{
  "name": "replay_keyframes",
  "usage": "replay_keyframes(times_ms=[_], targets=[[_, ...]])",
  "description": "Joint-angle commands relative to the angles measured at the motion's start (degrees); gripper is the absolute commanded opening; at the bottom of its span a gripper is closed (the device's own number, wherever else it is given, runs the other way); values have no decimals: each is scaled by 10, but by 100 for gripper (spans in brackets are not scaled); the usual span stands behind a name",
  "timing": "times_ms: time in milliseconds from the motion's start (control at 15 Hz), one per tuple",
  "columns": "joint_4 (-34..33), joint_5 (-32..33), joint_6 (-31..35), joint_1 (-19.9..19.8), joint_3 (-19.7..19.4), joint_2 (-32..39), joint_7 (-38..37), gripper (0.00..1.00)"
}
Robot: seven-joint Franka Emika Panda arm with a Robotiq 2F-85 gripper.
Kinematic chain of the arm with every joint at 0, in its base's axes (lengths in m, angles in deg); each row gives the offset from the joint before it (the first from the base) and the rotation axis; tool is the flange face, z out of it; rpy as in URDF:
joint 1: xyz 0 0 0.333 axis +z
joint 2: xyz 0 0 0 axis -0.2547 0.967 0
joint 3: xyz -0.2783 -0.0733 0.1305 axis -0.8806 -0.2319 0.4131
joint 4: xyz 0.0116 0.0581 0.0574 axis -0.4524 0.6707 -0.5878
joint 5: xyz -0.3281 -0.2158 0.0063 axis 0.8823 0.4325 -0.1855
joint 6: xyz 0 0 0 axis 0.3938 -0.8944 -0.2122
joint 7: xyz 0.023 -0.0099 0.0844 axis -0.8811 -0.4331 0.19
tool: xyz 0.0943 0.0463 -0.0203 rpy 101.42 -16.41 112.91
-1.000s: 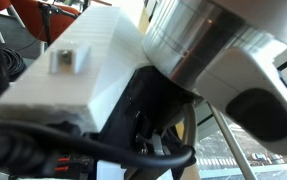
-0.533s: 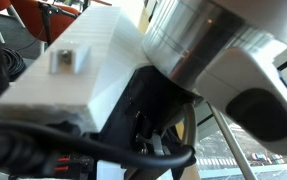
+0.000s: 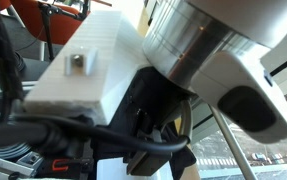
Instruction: Close the zipper of the black vest
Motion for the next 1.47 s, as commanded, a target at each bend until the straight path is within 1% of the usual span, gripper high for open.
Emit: replay_keyframes(times_ms=[0, 200, 333, 467, 667, 800, 1067, 1400], targets=[[5, -22, 48, 27, 20, 24, -13, 100], [6, -60, 102, 54, 37, 55, -20, 100], [-1, -93, 123, 68, 47, 86, -21, 100], [-12, -117, 155, 76, 55, 127, -15, 100], [-48, -137, 192, 77, 61, 211, -2, 100], [-80, -140, 197, 72, 67, 265, 7, 100], [-147, -125, 215, 66, 77, 366, 20, 100], [-209, -98, 222, 73, 87, 451, 25, 100]])
